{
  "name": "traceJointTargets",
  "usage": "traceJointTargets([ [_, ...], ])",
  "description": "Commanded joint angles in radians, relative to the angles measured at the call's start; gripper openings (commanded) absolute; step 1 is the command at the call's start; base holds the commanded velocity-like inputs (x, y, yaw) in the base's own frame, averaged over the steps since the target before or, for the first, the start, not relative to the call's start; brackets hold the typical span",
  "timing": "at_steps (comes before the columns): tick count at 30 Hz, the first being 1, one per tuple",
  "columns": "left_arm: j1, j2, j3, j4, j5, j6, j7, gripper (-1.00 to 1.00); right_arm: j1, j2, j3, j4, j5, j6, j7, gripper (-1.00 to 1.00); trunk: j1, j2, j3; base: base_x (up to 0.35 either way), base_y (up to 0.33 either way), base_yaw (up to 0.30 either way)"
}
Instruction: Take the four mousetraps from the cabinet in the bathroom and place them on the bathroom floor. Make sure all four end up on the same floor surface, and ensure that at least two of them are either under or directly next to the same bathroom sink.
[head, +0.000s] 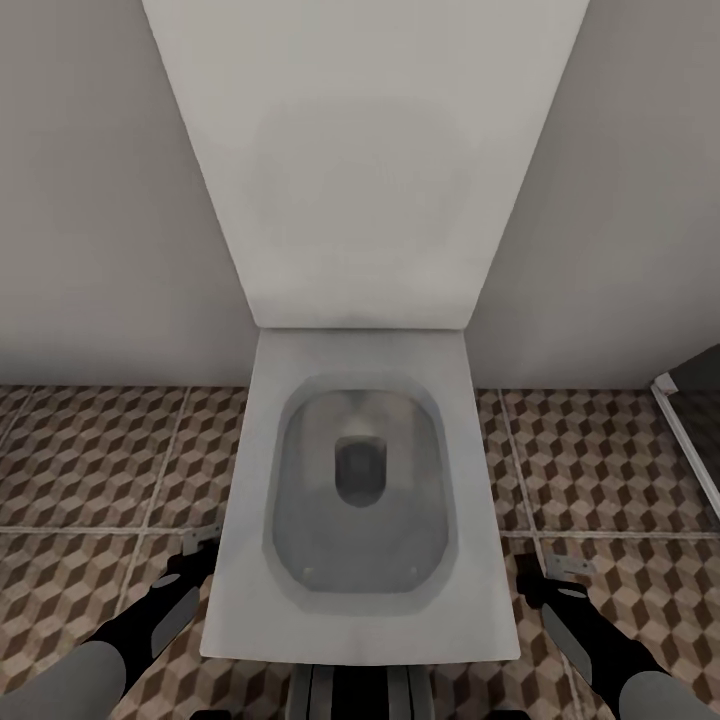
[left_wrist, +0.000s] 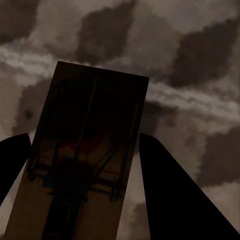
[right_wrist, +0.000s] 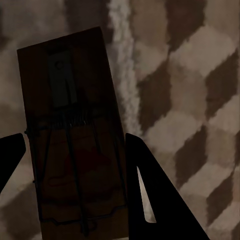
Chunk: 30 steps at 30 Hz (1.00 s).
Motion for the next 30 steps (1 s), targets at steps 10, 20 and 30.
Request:
traceJointTargets([
  [10, -0.001, 0.001, -0.009, 0.0, 0.009, -0.004, 0.007, -1.0, 0.0, -0.001, 0.009, -0.001, -0.015, 0.002, -0.008, -1.0, 0.0, 0.0, -0.001, 0.0, 0.0, 0.0],
  [20, -0.001, 0.002, -0.009, 0.004, 0.009, -0.042, 0.007, -1.0, 0.0, -0.001, 0.009, -0.002, -0.015, -0.034, -0.006, -1.0, 0.0, 0.0, -0.001, 0.0, 0.0, 0.0],
  [30, -0.001, 0.002, -0.009, 0.018, 0.01, -0.062, 0.007, -1.0, 0.0, -0.002, 0.006, -0.041, -0.015, -0.08, 0.116, -1.0, 0.0, 0.0, -0.001, 0.0, 0.0, 0.0],
])
